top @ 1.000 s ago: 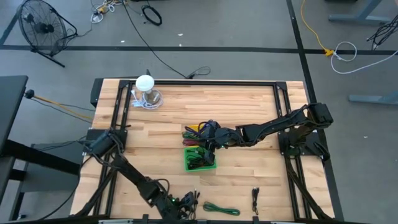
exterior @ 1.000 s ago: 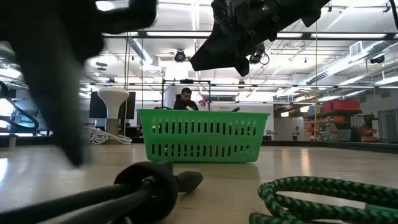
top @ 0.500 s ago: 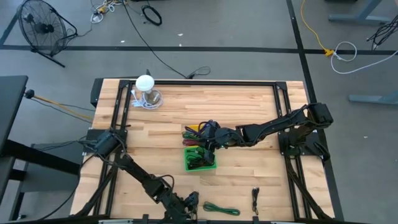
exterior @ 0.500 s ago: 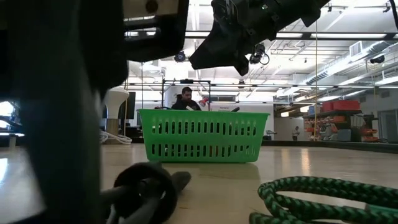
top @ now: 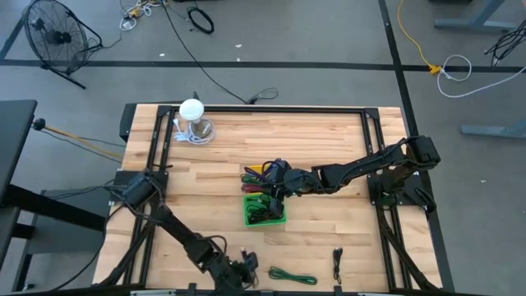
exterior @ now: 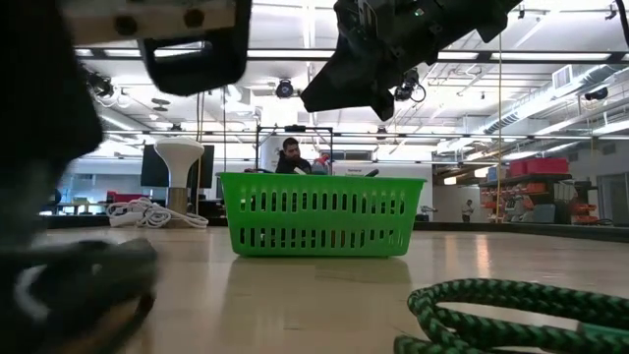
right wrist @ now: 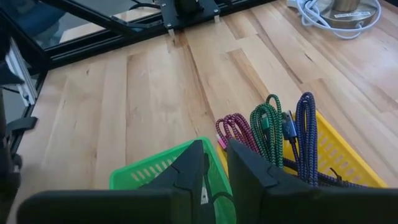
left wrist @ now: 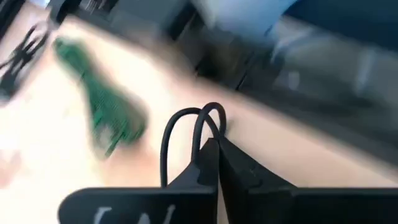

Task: Pick & Place USB Port
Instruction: Put the black USB cable into the green bin

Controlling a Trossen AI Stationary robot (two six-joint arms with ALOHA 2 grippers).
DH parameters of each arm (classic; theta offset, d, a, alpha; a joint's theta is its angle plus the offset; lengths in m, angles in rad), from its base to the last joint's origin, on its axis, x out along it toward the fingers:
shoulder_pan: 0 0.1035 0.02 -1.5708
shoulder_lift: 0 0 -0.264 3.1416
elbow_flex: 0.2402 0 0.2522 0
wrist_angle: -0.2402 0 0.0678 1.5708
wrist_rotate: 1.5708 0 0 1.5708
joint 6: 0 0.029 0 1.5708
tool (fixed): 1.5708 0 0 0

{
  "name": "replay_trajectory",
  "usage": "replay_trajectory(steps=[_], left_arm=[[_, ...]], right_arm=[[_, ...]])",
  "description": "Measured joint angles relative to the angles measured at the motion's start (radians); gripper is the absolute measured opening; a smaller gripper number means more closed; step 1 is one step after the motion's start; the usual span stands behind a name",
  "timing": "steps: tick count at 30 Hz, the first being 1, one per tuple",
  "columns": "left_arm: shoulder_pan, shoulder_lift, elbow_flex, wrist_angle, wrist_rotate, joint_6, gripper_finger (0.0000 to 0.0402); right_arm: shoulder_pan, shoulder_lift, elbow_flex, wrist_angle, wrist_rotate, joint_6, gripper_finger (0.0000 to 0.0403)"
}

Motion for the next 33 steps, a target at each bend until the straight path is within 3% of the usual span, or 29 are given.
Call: replay_trajectory(steps=[7, 15, 26, 33], left_arm=[[-0.034, -0.103, -0.004, -0.180, -0.320, -0.076, 0.0001], [-0.048, -0.176, -0.002, -0.190, -0.428, -0.129, 0.0001], [-0.078, -0.353, -0.002, -0.174, -0.829, -0.132, 0.0000], [-0.062, -0.457, -0.002, -0.147, -0.988, -0.205, 0.0000]], right_arm=[[0.000, 0.000, 0.000, -0.001, 0.000, -0.001, 0.0073], [0.000, 0.000, 0.000, -0.003, 0.000, -0.001, 0.0073], [0.006, 0.000, 0.000, 0.000, -0.012, -0.001, 0.0073], [0.043, 0.000, 0.000, 0.115, -0.074, -0.047, 0.0073]])
